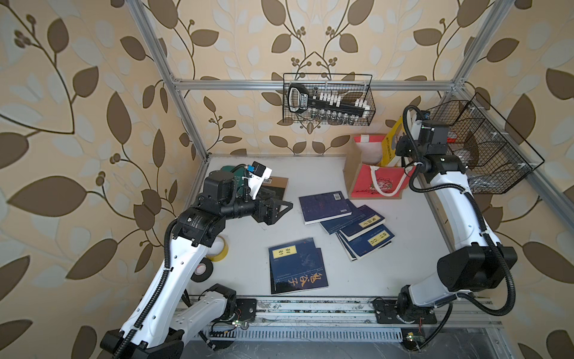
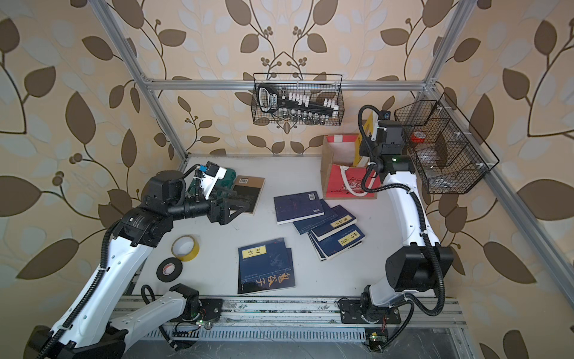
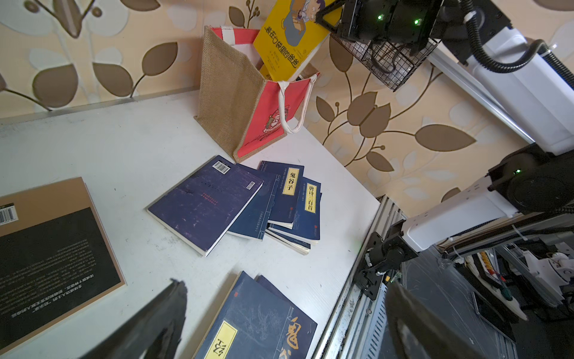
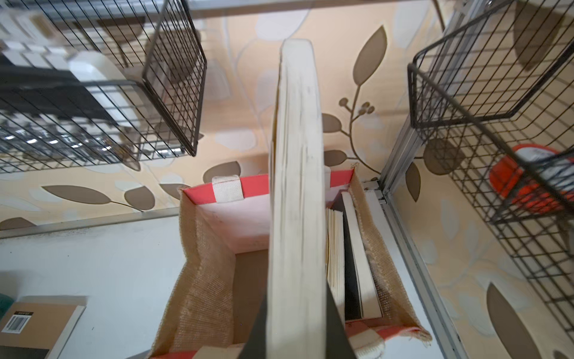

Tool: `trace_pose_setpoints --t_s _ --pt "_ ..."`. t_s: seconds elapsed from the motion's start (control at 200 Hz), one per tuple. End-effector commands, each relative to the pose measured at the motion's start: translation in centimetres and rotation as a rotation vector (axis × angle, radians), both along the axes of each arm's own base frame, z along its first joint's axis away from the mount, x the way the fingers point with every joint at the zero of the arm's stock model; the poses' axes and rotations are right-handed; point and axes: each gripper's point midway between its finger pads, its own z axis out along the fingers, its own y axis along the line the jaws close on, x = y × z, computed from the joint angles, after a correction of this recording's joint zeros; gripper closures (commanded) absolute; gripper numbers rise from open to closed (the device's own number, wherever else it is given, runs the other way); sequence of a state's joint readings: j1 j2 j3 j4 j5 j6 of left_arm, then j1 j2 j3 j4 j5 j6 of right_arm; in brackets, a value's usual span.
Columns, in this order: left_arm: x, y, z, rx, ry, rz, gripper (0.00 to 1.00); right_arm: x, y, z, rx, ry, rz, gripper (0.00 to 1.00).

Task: Put the books into the canvas bag
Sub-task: Place the book in the canvas bag.

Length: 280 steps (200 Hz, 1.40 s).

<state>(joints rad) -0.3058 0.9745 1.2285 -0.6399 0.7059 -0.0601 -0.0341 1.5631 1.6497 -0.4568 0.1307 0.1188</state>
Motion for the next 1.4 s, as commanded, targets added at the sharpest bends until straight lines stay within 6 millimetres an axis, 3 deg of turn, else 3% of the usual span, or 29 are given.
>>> trace_pose_setpoints --t_s 0.0,0.19,0.375,0.61,0.655,0.96,1.195,1.395 --pt "0.3 0.0 0.6 -0.019 -0.025 -0.002 0.01 1.8 -0.2 0.5 0.021 -0.098 -0.012 1.0" --pt "0.6 0.0 0.4 -0.021 -0.013 0.001 0.01 3.1 -0.7 -4.4 0.028 -0.052 -0.038 1.0" --pt "0.7 -0.1 0.3 -0.025 -0.004 -0.002 0.01 4.4 -1.1 -7.8 0.066 -0.018 -0.054 1.0" --pt "0.9 0.0 0.1 -0.028 0.004 0.002 0.01 5.3 -1.8 -9.9 0.112 0.012 -0.067 1.0" --pt "1.0 0.0 0.1 -0.03 0.005 0.0 0.01 5.3 -1.8 -10.2 0.112 0.017 -0.067 0.94" --pt "1.3 0.0 0.2 -0.045 0.015 0.004 0.01 5.3 -1.9 -9.1 0.098 -0.003 -0.064 0.63" --pt "1.8 -0.4 -0.1 -0.072 0.052 -0.008 0.01 5.2 -1.7 -6.4 0.084 -0.04 -0.041 0.49" --pt "3.1 -0.9 -0.8 -0.091 0.124 -0.007 0.01 4.0 -0.2 -3.8 0.094 -0.08 0.029 0.33"
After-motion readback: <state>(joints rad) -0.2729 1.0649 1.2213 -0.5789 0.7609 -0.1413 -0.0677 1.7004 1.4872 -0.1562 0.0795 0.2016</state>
